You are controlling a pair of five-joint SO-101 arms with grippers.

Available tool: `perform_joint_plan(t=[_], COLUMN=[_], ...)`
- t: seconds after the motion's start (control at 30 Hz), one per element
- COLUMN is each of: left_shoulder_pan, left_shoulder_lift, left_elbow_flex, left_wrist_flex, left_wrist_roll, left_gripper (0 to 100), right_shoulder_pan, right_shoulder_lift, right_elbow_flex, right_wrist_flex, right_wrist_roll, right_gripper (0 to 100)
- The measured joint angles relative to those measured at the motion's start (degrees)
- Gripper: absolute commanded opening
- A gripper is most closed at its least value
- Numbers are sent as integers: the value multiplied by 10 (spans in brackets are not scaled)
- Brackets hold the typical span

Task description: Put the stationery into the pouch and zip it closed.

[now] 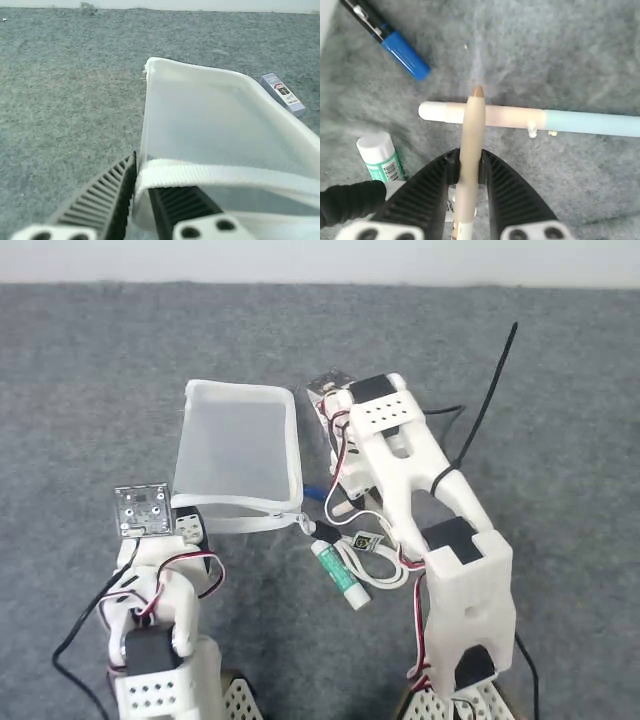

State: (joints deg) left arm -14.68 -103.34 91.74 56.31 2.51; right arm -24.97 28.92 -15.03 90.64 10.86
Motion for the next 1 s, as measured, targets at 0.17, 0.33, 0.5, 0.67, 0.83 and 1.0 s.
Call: perform_joint_plan(t=[0.17,0.33,0.5,0.67,0.83,1.0], left_shoulder_pan=[0,0,0,0,0,0], left_shoulder_lift=[0,0,0,0,0,29], left_elbow_flex=[0,-18,-65,-114,-188,-263], left_wrist_flex=[0,16,59,76,119,133], left_wrist_roll=[-31,-47,-50,-50,-69,-72], left_gripper=[11,11,11,11,10,10], right_shoulder_pan=[1,1,1,-1,-1,-1], right_shoulder_lift=[0,0,-4,-84,-201,-268], right_elbow_flex=[0,0,0,61,196,278], right_wrist_flex=[4,12,14,-23,-119,-180], right_wrist_roll=[0,0,0,0,0,0], right_gripper=[7,7,7,7,7,7])
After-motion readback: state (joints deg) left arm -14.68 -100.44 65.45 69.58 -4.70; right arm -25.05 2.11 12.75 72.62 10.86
